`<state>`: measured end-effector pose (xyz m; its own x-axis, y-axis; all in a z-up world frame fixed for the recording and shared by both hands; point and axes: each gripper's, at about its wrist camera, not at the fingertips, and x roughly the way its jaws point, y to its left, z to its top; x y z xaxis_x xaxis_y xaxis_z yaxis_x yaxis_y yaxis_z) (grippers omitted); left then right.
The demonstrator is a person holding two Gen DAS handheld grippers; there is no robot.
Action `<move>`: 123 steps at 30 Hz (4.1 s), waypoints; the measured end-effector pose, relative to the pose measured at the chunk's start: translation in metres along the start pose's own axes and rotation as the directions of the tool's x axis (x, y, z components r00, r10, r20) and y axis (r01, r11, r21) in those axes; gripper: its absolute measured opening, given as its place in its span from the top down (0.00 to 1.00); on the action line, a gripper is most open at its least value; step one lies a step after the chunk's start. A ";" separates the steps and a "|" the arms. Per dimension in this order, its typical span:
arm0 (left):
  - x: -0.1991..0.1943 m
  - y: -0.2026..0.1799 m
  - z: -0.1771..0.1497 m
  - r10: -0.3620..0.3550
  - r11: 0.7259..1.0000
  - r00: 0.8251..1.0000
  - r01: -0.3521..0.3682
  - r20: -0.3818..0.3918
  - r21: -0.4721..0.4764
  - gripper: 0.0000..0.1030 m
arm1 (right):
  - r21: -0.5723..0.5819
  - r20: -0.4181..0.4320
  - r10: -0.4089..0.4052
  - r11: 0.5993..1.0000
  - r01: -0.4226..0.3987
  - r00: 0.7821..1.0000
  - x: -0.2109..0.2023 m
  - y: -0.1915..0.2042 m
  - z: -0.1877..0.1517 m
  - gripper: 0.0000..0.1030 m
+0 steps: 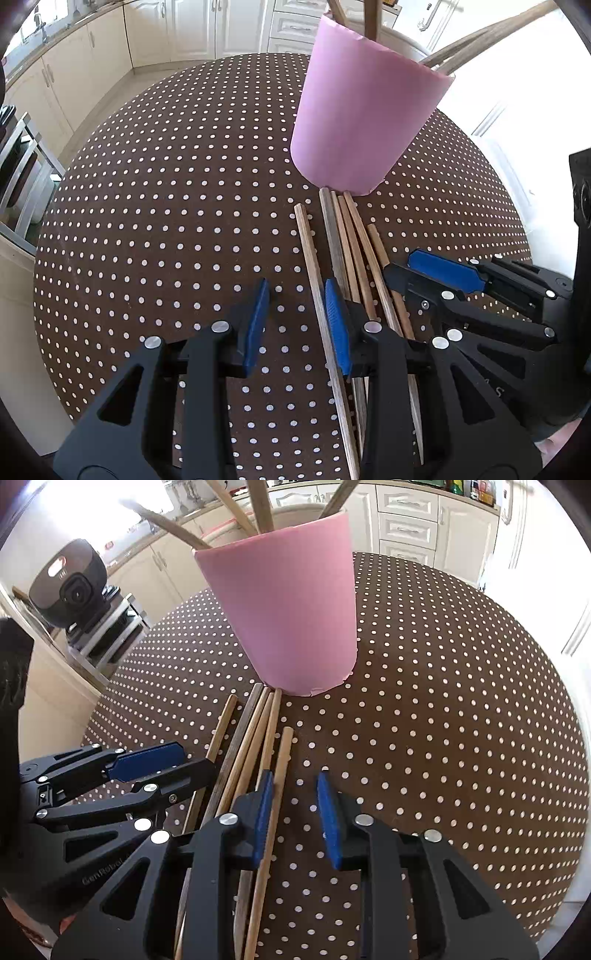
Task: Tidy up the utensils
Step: 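Close the left gripper on a stick while the right gripper grasps another, then lift both held sticks upright and carry them above the pink cup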
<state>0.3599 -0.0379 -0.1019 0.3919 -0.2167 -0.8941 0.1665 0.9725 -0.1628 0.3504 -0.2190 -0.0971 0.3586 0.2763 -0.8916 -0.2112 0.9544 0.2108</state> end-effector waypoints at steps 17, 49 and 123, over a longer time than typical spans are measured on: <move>0.022 -0.010 0.012 0.002 1.000 1.000 -0.002 0.029 -0.015 0.92 | 0.019 0.007 0.032 0.999 -0.032 0.999 0.001 0.000 0.001 0.96; -0.094 -0.008 -0.021 -0.056 0.998 0.978 0.051 0.201 0.032 0.95 | 0.018 0.101 0.025 0.999 -0.027 0.995 -0.058 0.000 -0.011 0.97; -0.241 -0.058 0.023 -0.111 0.994 0.686 0.063 0.719 0.093 0.95 | 0.030 0.864 -0.060 0.997 0.067 0.499 -0.214 0.014 -0.013 0.96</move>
<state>0.2762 -0.0441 0.1324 0.9009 -0.3177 -0.2956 0.2744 0.9448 -0.1791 0.2588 -0.2658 0.0915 0.9776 0.1784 -0.1114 -0.1591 0.9738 0.1626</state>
